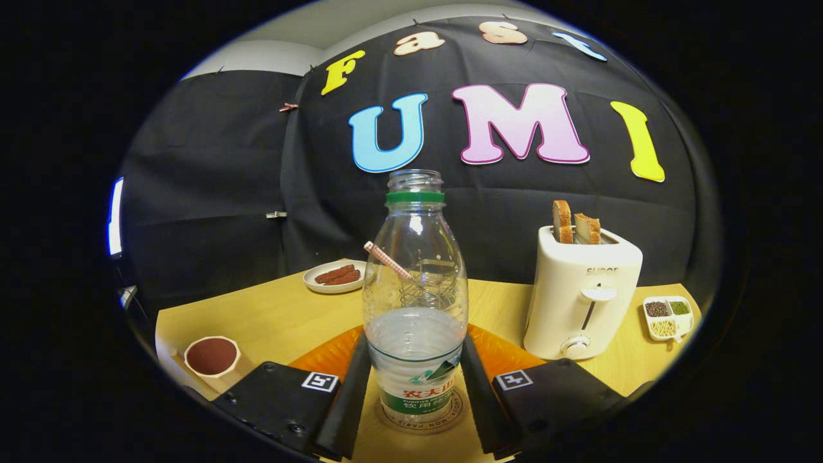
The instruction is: Take the bottle from table, then pour the juice into the cup, finally place the bottle on the coaster
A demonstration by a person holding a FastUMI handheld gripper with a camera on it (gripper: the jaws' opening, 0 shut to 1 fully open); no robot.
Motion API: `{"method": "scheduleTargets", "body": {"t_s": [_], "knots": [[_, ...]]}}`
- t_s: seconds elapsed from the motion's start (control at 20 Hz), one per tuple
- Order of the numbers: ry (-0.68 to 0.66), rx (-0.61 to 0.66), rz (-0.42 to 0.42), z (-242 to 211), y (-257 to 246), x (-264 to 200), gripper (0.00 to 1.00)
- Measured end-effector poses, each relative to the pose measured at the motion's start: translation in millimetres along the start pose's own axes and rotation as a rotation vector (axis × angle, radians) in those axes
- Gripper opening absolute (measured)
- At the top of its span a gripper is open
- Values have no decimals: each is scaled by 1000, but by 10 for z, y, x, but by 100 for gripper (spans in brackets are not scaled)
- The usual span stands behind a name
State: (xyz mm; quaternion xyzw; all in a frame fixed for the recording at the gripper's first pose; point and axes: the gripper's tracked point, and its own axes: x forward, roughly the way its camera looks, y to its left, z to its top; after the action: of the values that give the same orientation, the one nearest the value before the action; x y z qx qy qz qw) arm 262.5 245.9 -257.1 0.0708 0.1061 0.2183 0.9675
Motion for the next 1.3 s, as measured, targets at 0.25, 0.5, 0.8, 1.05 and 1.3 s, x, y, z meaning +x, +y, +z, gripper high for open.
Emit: {"method": "scheduleTargets", "body": {"t_s": [0.25,0.5,0.8,1.05,1.3], "knots": [[8,7,-5,-49,-38,30,74],[35,-3,-17,-114,-45,15,79],[37,1,-6,-86,18,2,90],[49,13,-6,-55,84,-81,92],[43,1,-31,83,73,-365,93]]}}
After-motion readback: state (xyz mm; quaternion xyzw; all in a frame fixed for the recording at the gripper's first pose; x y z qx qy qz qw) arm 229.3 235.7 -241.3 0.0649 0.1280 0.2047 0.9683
